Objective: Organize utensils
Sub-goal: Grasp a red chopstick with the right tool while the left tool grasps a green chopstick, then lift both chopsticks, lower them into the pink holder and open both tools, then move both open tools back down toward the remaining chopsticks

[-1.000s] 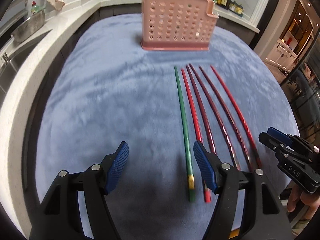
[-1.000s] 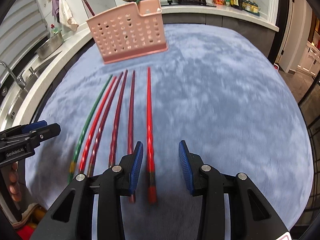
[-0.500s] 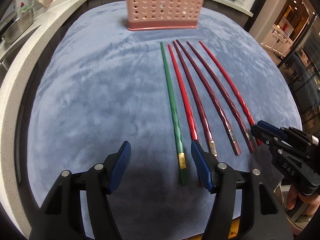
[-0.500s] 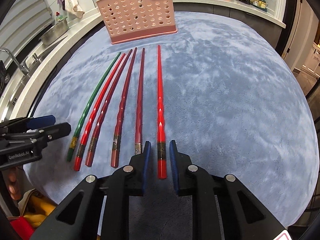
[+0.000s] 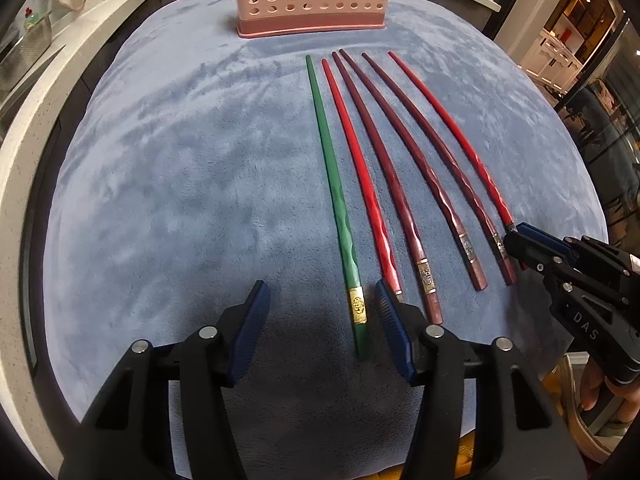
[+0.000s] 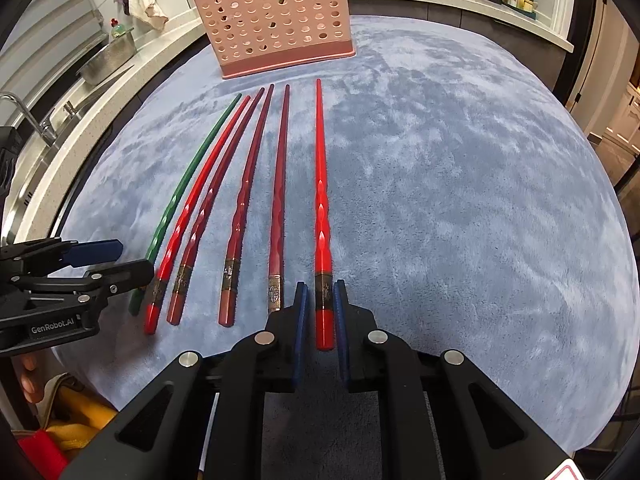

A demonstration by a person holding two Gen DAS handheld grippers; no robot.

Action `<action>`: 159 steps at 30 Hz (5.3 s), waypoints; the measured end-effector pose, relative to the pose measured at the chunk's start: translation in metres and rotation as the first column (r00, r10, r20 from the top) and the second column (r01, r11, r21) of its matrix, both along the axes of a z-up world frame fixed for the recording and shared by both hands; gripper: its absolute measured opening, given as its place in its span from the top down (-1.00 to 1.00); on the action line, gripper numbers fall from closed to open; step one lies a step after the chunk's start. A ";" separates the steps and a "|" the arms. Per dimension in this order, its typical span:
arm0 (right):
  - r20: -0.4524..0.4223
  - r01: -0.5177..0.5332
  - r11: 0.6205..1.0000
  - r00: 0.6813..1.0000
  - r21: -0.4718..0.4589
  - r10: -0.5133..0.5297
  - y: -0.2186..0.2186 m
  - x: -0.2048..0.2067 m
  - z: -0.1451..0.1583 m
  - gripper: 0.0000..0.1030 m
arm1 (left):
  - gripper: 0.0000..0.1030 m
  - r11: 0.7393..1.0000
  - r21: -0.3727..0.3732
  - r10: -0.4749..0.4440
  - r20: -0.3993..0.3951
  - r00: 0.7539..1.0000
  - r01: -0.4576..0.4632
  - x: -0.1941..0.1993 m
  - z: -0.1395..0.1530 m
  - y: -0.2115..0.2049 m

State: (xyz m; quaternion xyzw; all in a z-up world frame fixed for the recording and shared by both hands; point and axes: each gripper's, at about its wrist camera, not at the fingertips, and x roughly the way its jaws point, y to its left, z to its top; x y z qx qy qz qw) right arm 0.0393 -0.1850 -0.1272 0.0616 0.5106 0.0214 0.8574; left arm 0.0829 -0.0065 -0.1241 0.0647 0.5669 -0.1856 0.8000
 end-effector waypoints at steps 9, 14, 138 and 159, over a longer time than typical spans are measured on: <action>-0.003 0.000 1.000 1.000 0.003 0.000 0.000 0.001 -0.002 0.78 | 0.14 0.999 0.029 -0.019 0.004 1.000 0.019 -0.002 -0.002 -0.005; -0.002 0.000 1.000 1.000 0.003 0.000 0.000 0.000 -0.002 0.78 | 0.25 0.999 0.039 -0.031 0.009 0.999 0.031 -0.003 -0.003 -0.007; 0.583 0.003 0.996 0.811 0.085 -0.052 -0.018 0.219 0.252 0.24 | -0.01 0.968 -0.226 0.225 0.607 0.762 -0.106 0.197 0.259 -0.003; 0.210 0.001 0.998 0.978 -0.056 0.011 -0.006 0.069 0.070 0.24 | -0.18 0.990 -0.064 0.141 0.279 0.950 -0.128 0.067 0.081 0.010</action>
